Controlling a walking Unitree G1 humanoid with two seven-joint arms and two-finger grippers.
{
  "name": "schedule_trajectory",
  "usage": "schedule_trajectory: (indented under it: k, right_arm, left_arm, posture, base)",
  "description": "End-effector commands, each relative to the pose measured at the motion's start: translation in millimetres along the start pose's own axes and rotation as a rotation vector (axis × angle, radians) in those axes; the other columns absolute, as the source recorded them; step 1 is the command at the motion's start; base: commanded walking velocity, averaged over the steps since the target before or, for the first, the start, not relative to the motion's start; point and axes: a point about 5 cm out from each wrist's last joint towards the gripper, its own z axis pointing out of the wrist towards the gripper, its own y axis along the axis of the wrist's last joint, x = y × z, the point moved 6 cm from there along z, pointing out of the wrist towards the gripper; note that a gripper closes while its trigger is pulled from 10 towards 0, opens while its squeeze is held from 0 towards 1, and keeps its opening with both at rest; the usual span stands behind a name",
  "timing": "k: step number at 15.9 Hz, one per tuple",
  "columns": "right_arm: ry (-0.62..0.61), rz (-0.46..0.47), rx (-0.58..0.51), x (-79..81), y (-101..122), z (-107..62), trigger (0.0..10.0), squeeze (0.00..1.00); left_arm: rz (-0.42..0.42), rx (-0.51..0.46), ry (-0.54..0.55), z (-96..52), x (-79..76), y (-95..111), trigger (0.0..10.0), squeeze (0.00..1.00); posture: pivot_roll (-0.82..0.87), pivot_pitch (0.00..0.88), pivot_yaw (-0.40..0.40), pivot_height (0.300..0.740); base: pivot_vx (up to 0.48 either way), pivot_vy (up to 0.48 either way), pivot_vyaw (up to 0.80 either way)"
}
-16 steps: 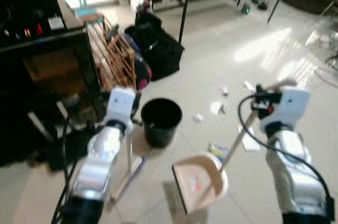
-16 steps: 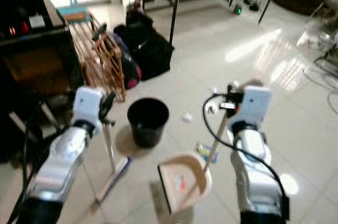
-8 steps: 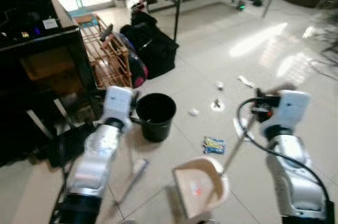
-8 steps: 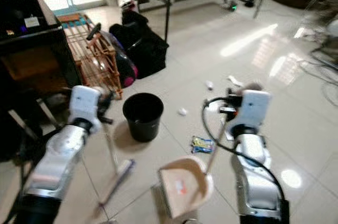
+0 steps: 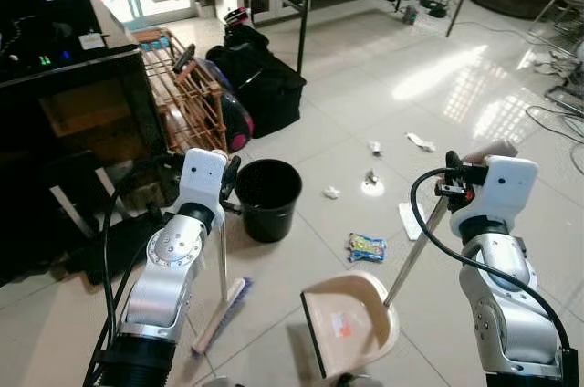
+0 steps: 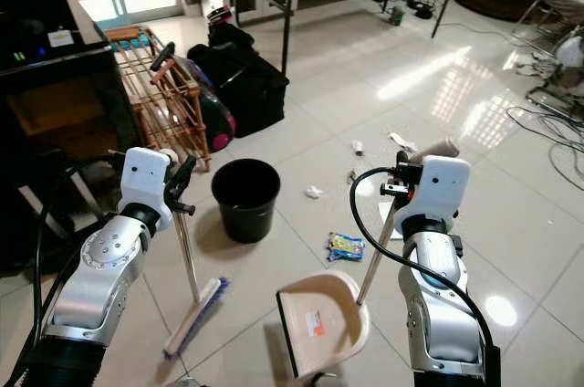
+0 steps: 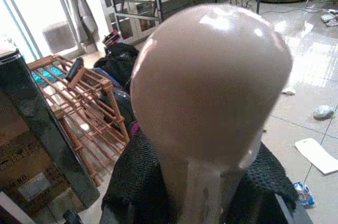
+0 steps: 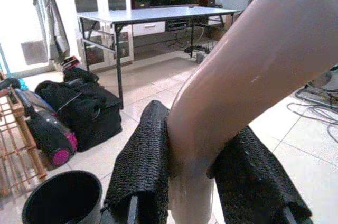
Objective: Sweep floor
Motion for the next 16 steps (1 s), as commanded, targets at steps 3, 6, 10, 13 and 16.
schedule_trajectory:
  k: [3, 6, 10, 13, 16]
  right_arm:
    - [-0.013, 0.021, -0.084, -1.3, 19.6, 5.6, 10.0, 0.0]
    - [-0.002, 0.026, -0.092, 0.1, 20.9, 3.7, 10.0, 0.0]
    - [0.007, 0.032, -0.087, 2.3, 18.5, 2.2, 10.0, 0.0]
    - [0.011, 0.035, -0.085, 3.5, 18.1, 4.0, 10.0, 0.0]
    - [0.009, 0.037, -0.082, 3.0, 17.4, 2.5, 10.0, 0.0]
  left_arm:
    - [0.021, -0.065, 0.003, 5.2, 2.4, 17.6, 10.0, 0.0]
    - [0.014, -0.082, -0.008, 5.9, -0.1, 21.1, 10.0, 0.0]
    - [0.003, -0.085, -0.012, 4.5, -1.0, 21.2, 10.0, 0.0]
    - [0.002, -0.086, -0.012, 3.9, -0.1, 21.6, 10.0, 0.0]
    - [0.003, -0.081, -0.014, 3.3, 0.6, 20.3, 10.0, 0.0]
  posture:
    - [-0.03, 0.053, -0.018, 0.74]
    - [-0.03, 0.048, -0.018, 0.74]
    - [-0.03, 0.044, -0.023, 0.74]
    - [-0.02, 0.049, -0.021, 0.74]
    - [-0.03, 0.053, -0.02, 0.74]
  base:
    - [0.0, 0.0, 0.0]
    - [0.0, 0.0, 0.0]
    - [0.209, 0.0, 0.0]
    - [0.324, 0.0, 0.0]
    - [0.328, 0.0, 0.0]
